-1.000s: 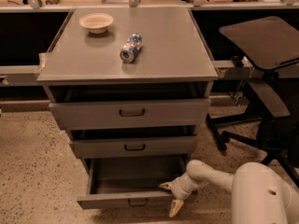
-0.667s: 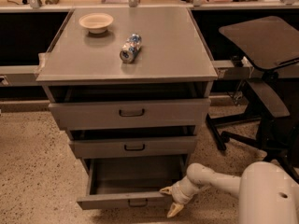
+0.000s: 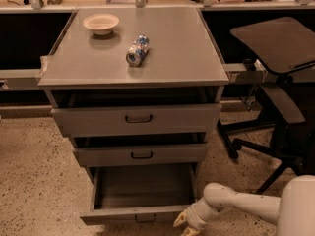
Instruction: Open bottom drawer
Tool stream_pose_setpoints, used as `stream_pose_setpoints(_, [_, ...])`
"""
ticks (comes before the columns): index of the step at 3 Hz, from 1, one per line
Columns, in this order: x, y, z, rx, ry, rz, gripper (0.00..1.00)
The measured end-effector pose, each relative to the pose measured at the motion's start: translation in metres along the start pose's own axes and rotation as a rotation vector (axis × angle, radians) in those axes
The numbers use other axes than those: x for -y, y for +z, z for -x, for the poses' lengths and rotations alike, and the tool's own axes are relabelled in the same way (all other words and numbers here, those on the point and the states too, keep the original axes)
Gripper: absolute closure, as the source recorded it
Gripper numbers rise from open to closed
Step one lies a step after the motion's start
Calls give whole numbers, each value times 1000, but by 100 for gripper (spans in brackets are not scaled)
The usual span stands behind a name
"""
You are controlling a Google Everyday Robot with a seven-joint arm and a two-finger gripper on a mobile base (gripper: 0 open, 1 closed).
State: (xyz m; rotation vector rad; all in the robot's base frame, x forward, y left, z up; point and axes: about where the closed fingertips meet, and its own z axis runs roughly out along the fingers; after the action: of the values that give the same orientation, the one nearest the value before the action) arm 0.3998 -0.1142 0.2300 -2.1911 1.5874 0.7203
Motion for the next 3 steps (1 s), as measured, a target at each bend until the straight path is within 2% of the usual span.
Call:
stream_pose_setpoints(1, [-4, -23, 12, -8, -41, -58, 47])
stream_pose_setpoints(2, [18, -33, 9, -14, -61, -123, 26])
stream_pose_setpoints(3, [43, -29, -6, -22, -51, -152, 3])
